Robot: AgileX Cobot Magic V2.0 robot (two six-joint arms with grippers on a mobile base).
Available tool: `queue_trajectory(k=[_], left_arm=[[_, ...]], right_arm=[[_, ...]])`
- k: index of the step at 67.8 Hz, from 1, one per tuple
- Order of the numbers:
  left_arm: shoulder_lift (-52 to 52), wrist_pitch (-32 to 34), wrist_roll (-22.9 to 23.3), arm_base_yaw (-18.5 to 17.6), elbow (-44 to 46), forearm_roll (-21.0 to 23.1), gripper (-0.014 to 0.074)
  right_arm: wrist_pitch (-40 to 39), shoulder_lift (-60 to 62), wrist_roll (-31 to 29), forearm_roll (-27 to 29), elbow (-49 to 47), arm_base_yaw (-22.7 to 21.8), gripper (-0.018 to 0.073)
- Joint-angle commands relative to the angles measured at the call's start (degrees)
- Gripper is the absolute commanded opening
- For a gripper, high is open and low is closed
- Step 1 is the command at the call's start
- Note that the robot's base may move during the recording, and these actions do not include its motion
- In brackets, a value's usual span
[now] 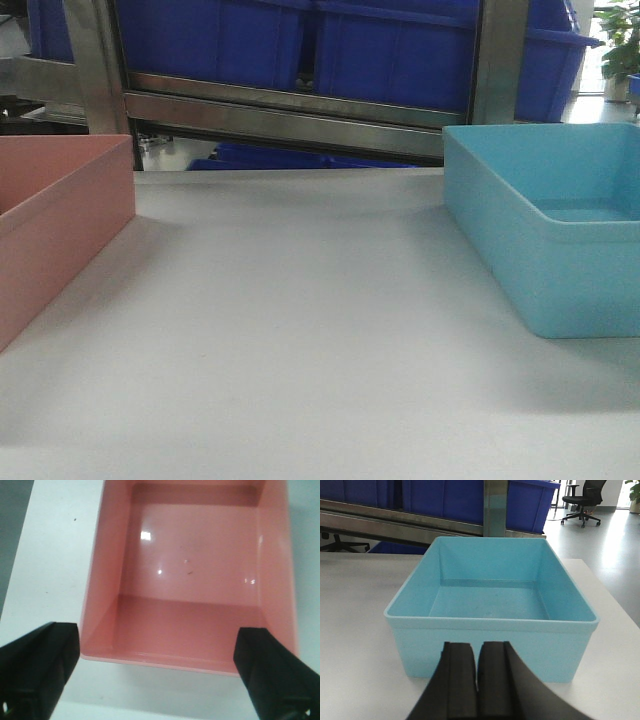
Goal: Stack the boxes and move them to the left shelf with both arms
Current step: 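Lower the left gripper onto the pink bin's wall and close on it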
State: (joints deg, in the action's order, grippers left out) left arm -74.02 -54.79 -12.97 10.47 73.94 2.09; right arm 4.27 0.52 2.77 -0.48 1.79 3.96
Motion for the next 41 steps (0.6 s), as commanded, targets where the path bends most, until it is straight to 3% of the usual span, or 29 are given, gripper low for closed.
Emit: queue_trajectory(k=[1, 5, 15, 22, 41], left_arm=[[-4.50, -0.51, -5.93, 4.51, 7.30, 4.16, 0.0534], [-8.58, -0.41, -7.91, 7.02, 9.98, 6.37, 0.0534], [-17.32, 3.42, -10.10, 10.65, 13.65, 7.03, 0.0534], [-21.99, 6.73, -13.62, 10.77, 14.12, 7.03, 0.0534], [-32.54, 12.32, -13.98, 10.64, 14.12, 7.86, 0.0534]], right_arm=[[-5.02, 1.15, -0.45, -0.17, -1.15, -0.29, 0.0056], [-5.02, 1.15, -0.45, -0.17, -1.15, -0.29, 0.0056], [-5.02, 1.15, -0.45, -0.17, -1.15, -0.29, 0.0056], [-5.02, 1.15, -0.45, -0.17, -1.15, -0.29, 0.0056], [-5.02, 1.15, -0.45, -0.17, -1.15, -0.29, 0.0056]])
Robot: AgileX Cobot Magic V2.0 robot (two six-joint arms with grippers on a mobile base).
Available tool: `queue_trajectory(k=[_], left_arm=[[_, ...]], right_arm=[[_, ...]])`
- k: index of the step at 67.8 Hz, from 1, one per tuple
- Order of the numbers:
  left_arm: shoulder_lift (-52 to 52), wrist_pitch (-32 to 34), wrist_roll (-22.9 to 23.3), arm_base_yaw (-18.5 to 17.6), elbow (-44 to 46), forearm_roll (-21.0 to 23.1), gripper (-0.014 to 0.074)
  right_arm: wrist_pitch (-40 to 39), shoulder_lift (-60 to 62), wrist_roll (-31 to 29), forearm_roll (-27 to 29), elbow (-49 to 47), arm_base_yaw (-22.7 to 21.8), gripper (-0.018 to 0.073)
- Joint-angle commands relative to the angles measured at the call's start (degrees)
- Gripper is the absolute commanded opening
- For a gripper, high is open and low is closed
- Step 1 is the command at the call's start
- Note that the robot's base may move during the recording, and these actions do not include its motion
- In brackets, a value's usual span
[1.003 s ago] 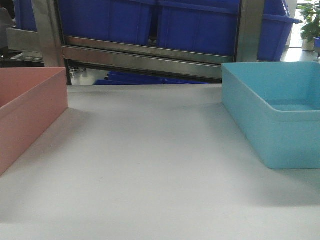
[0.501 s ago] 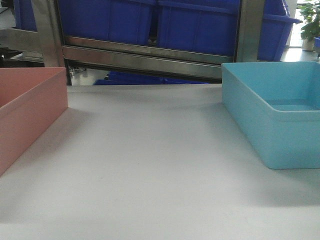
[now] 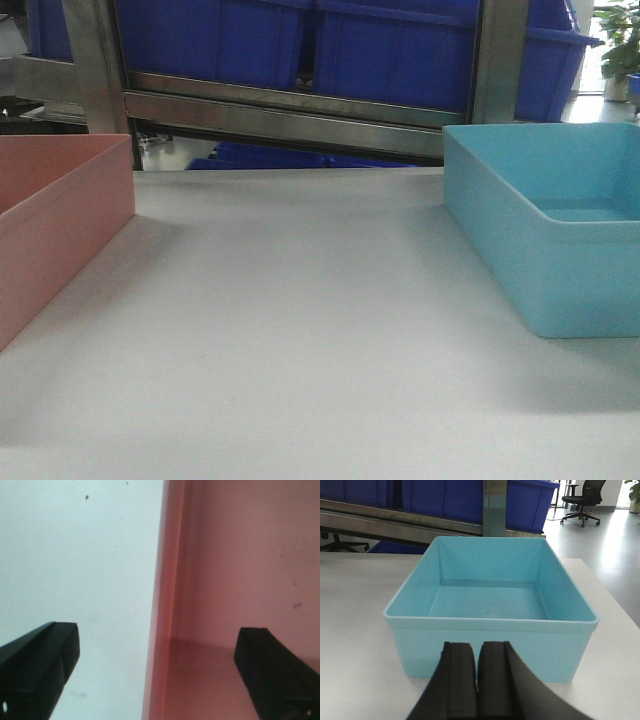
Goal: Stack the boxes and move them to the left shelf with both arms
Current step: 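Lower the left gripper onto the pink bin's wall and close on it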
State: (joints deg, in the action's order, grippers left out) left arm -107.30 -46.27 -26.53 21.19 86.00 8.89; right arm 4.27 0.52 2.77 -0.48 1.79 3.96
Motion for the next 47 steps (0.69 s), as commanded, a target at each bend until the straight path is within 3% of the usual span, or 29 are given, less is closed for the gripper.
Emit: queue_trajectory(k=[1, 12, 19, 30, 42, 47], left_arm=[[0.34, 3.80, -0.41, -0.09, 2.06, 1.07, 0.0534], [-2.86, 5.18, -0.41, -0.09, 2.06, 1.16, 0.0530], [-3.70, 6.32, -0.41, -0.09, 2.06, 0.42, 0.0483], [-3.94, 6.32, -0.41, -0.09, 2.06, 0.32, 0.0289], [-3.94, 5.79, -0.41, -0.09, 2.06, 0.32, -0.0010], [-3.94, 5.38, -0.41, -0.09, 2.06, 0.32, 0.0000]], right_arm=[[-5.02, 1.15, -0.45, -0.17, -1.15, -0.29, 0.0056], [-5.02, 1.15, -0.45, -0.17, -1.15, -0.29, 0.0056], [-5.02, 1.15, -0.45, -0.17, -1.15, -0.29, 0.0056], [-5.02, 1.15, -0.45, -0.17, -1.15, -0.29, 0.0056], [-5.02, 1.15, -0.45, -0.17, -1.15, -0.29, 0.0056], [-5.02, 1.15, -0.45, -0.17, -1.15, -0.29, 0.0056]])
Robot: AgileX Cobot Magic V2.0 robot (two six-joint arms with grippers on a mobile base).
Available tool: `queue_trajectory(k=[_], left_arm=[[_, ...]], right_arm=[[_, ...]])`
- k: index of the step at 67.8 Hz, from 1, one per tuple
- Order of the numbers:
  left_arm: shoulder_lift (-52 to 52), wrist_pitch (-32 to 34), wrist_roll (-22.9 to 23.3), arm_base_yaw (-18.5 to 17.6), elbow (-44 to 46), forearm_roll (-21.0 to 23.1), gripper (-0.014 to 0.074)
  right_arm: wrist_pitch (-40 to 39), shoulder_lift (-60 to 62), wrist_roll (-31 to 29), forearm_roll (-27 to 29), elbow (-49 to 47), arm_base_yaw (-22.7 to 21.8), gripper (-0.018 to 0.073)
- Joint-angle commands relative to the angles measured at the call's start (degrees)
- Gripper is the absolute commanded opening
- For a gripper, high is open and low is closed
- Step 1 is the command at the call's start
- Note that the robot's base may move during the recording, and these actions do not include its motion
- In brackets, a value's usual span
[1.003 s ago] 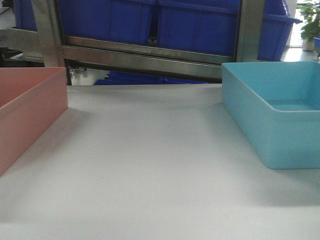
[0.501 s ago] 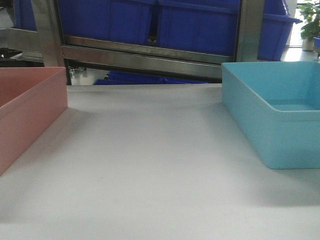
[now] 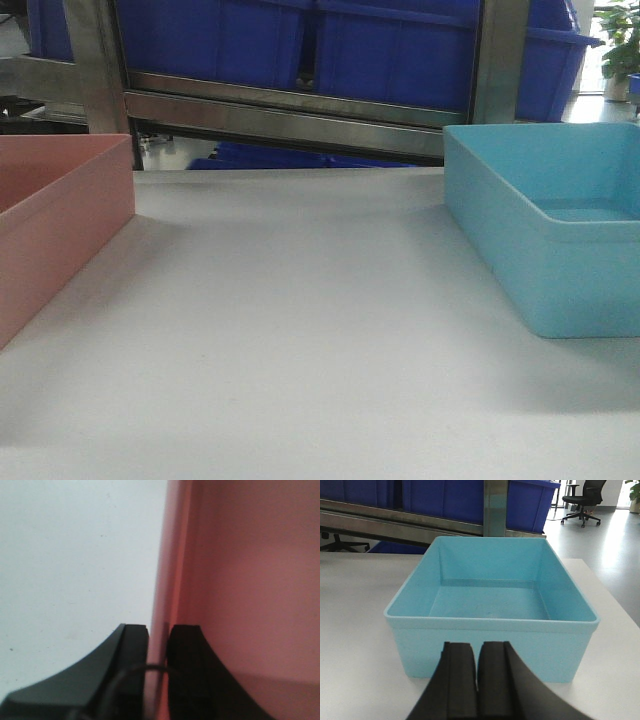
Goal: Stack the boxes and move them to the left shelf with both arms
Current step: 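Lower the left gripper onto the pink bin's wall and close on it, then lift the pink bin with the left gripper and carry it toward the light-blue bin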
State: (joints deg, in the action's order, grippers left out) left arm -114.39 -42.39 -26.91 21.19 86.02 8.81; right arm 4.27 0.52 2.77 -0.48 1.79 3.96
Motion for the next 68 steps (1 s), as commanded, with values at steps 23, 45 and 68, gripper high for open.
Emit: queue_trajectory(k=[23, 45, 68], left_arm=[[3.27, -7.23, 0.97, -0.09, 6.80, 3.42, -0.0002], [9.59, -12.77, 11.70, -2.82, 11.57, 8.68, -0.0002], [16.13, -18.46, 27.36, -11.58, 11.45, 8.68, -0.0002]], right_arm=[[-5.02, 1.15, -0.45, -0.17, -1.15, -0.29, 0.0056], [-5.02, 1.15, -0.45, -0.17, -1.15, -0.29, 0.0056], [-5.02, 1.15, -0.45, -0.17, -1.15, -0.29, 0.0056]])
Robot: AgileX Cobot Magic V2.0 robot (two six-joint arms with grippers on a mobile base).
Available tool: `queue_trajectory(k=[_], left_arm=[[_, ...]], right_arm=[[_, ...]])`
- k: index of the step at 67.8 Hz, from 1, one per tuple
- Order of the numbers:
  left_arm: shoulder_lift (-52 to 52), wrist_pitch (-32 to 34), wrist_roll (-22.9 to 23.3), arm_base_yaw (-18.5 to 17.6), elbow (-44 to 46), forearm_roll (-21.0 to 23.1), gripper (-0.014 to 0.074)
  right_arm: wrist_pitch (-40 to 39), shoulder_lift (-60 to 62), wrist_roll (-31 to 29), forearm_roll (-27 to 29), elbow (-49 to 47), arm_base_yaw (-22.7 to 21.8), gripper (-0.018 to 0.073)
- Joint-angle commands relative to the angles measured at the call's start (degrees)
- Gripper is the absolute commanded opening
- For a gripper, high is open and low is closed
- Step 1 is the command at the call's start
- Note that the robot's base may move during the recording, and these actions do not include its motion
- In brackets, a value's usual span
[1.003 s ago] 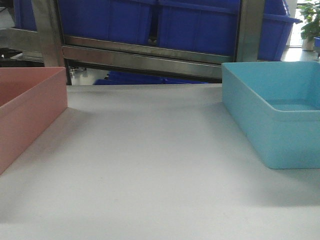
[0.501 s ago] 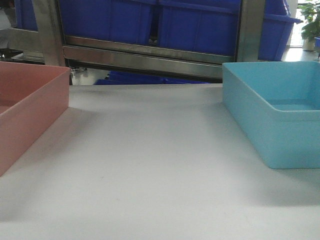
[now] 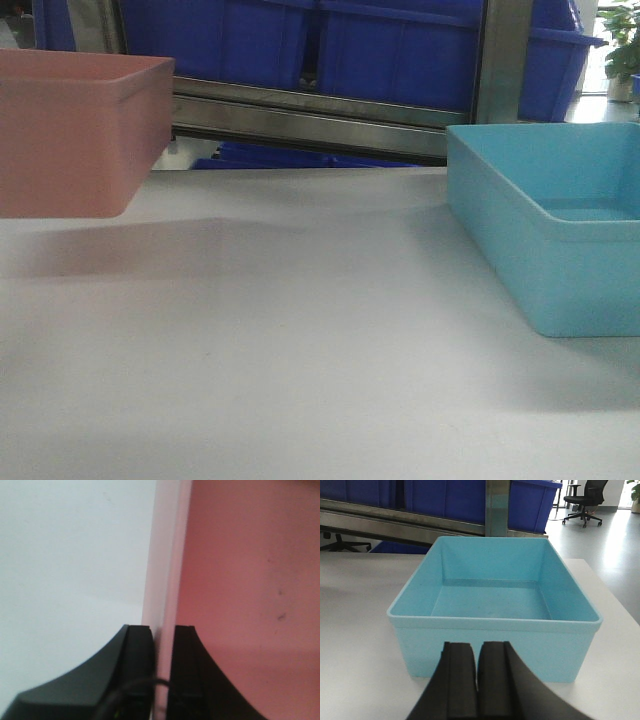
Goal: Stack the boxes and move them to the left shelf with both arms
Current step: 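Lift the pink bin with the left gripper and carry it toward the light-blue bin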
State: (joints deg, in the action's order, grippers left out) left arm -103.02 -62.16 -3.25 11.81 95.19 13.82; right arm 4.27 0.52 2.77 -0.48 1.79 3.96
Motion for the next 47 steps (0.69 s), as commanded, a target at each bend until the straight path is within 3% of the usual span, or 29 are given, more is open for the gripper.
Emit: queue_trajectory(k=[1, 19, 31, 47], left_arm=[[4.91, 1.17, 4.17, -2.95, 2.28, 3.67, -0.0002], [5.22, 2.61, 9.71, -14.14, -2.14, 3.32, -0.0002], [5.22, 9.60, 16.12, -20.98, -8.90, 3.19, -0.0002], [5.22, 16.71, 17.68, -29.44, -15.50, 2.92, -0.0002]], right_arm=[[-5.02, 1.15, -0.45, -0.17, -1.15, -0.29, 0.0056], [-5.02, 1.15, -0.45, -0.17, -1.15, -0.29, 0.0056], [-5.02, 1.15, -0.45, -0.17, -1.15, -0.29, 0.0056], [-5.02, 1.15, -0.45, -0.17, -1.15, -0.29, 0.0056]])
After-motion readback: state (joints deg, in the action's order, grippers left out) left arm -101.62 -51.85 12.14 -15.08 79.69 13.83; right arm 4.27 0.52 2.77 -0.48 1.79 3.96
